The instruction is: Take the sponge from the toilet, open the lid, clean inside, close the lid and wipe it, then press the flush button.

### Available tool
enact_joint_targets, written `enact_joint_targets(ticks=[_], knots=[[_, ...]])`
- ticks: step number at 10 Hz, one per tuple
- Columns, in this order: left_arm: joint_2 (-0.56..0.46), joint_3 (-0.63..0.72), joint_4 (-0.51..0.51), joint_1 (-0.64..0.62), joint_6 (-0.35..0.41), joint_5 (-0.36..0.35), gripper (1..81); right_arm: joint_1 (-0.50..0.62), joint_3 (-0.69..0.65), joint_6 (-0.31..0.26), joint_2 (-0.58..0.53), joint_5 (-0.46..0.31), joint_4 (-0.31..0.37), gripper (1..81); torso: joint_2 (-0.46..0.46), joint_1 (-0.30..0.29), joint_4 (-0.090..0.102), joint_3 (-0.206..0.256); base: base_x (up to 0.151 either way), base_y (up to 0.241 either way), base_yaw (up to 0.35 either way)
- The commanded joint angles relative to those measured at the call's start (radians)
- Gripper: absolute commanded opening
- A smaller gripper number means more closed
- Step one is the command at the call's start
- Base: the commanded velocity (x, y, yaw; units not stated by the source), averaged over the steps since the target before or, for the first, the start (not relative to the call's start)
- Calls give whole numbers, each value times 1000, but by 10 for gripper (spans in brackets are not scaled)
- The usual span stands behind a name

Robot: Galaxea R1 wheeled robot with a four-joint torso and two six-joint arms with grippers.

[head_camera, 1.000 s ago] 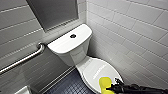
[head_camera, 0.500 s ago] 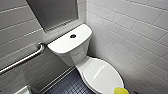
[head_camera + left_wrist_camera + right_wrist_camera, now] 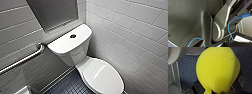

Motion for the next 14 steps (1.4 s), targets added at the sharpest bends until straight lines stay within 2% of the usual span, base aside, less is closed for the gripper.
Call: enact_joint_targets(ticks=[1, 3, 4, 5, 7, 12, 13, 14], knots=[[-20, 15, 6, 23, 1, 67, 811, -250, -125, -8, 19, 161, -99, 10, 0, 0, 0, 0, 0, 0, 0], [-17, -2, 4, 23, 0, 53, 811, -339, -226, -8, 107, 254, -137, 10, 0, 0, 0, 0, 0, 0, 0], [-11, -22, 4, 23, 0, 47, 811, -371, -277, -8, 157, 260, -158, 10, 100, -64, 0, 0, 0, 0, 0], [-1, -40, 4, 23, 0, 47, 811, -396, -329, -8, 203, 261, -171, 10, 101, -66, 0, 0, 0, 0, 0], [20, -74, 4, 23, 0, 47, 811, -425, -410, -6, 272, 263, -191, 10, 140, -90, 0, 82, 0, 0, 0], [43, -118, 4, 28, -2, 49, 811, -447, -509, -8, 361, 263, -201, 10, 319, -208, 0, 192, 0, 0, 0], [48, -125, 4, 28, -2, 50, 811, -447, -530, -8, 379, 263, -201, 10, 357, -232, 0, 149, 0, 0, 0], [55, -137, 3, 28, -3, 50, 811, -451, -547, -8, 399, 263, -205, 10, 391, -256, 0, 158, 0, 0, 0]])
